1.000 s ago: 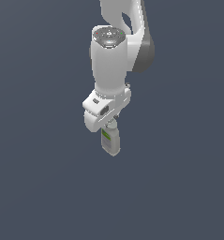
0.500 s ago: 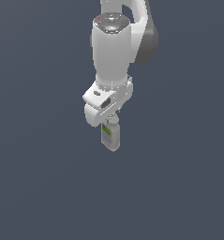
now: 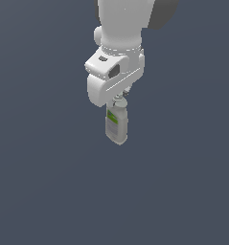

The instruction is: Pick up the object and move it to a goal position.

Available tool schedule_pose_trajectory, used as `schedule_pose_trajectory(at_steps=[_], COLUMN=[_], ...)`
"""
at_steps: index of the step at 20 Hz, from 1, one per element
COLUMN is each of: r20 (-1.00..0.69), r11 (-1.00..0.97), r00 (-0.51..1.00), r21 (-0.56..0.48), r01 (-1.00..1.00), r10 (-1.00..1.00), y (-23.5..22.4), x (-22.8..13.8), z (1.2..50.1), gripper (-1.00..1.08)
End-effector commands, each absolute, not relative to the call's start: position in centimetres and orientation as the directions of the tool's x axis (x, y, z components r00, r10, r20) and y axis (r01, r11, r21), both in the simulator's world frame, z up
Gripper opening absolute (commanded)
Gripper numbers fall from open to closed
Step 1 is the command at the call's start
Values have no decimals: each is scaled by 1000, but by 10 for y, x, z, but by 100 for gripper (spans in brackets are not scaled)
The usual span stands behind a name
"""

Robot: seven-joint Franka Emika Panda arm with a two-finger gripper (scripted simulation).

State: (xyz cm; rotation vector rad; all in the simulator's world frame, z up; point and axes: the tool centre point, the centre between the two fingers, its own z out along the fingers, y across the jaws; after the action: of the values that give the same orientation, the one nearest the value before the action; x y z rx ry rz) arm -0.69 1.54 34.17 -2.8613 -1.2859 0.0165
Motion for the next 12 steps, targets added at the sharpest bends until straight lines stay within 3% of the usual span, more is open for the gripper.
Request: schedule_pose_trajectory(at_steps=[1, 12], r20=[1, 0], r11=[-664, -664], r00=[664, 664], r21=[1, 0], r01=[748, 748], r10=[748, 748], y=[20, 35], x=[-9, -16], z=[375, 459], gripper=[-100, -100])
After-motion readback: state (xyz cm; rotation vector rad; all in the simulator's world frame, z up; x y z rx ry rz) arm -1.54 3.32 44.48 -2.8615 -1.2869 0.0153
